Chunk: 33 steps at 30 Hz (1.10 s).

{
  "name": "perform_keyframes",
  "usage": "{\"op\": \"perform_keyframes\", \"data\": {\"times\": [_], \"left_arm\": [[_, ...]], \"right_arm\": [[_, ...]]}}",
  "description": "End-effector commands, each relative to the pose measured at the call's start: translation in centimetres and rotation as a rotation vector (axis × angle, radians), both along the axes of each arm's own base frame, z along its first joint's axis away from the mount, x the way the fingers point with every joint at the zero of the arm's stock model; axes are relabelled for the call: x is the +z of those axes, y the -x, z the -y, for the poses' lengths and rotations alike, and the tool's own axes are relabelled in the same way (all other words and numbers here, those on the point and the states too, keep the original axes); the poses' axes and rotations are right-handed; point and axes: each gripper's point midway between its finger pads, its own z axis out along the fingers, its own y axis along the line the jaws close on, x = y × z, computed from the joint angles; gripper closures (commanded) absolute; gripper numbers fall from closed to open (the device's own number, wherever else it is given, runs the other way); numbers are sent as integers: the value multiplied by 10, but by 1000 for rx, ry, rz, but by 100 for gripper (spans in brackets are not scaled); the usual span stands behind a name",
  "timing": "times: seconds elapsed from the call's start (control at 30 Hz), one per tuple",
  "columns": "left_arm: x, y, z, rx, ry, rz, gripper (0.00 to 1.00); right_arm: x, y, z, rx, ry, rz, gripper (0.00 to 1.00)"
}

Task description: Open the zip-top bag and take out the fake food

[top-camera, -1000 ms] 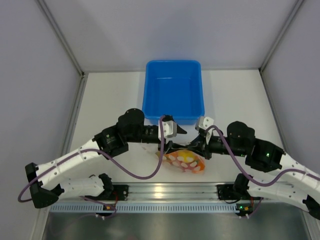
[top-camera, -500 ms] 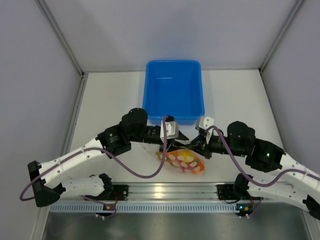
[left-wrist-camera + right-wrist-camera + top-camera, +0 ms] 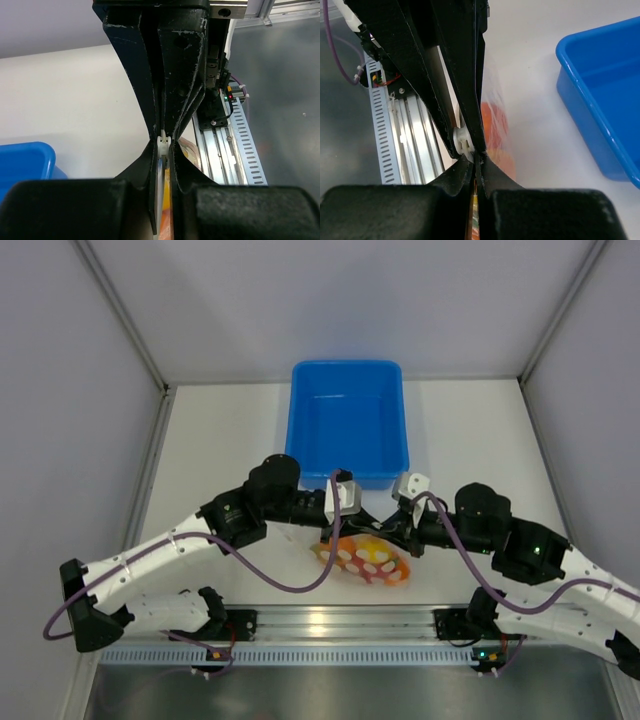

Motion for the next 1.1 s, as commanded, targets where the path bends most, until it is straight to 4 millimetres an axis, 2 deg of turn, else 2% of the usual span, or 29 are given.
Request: {"op": "perform_keyframes", "data": {"times": [0.0, 0.47, 0.5, 0.57, 0.6, 0.67, 0.7, 0.77, 0.9, 0.97, 1.07], "left_arm": [[15, -2, 0, -22, 54, 18, 100], [-24, -22, -40, 76, 22, -33, 100], [-36, -26, -44, 104, 9, -61, 100], [-36, -29, -48, 118, 37, -65, 100], [-46, -32, -52, 133, 29, -91, 100], [-48, -34, -56, 153, 35, -98, 100], [-56, -37, -59, 172, 26, -115, 100], [-60, -42, -64, 215, 22, -126, 100], [-70, -47, -72, 256, 19, -159, 100], [-79, -48, -75, 267, 8, -179, 100], [-80, -48, -74, 254, 23, -181, 100]], "right_arm": [[25, -5, 3, -25, -77, 60, 100], [47, -9, 40, -149, -129, 132, 100], [51, -8, 44, -155, -138, 138, 100], [49, -10, 53, -185, -123, 145, 100], [53, -7, 57, -188, -130, 149, 100], [49, -14, 70, -258, -98, 149, 100], [54, -16, 76, -283, -102, 153, 100], [50, -22, 90, -355, -72, 150, 100], [62, -23, 115, -441, -100, 165, 100], [68, -22, 124, -469, -121, 171, 100], [71, -20, 133, -488, -141, 173, 100]]}}
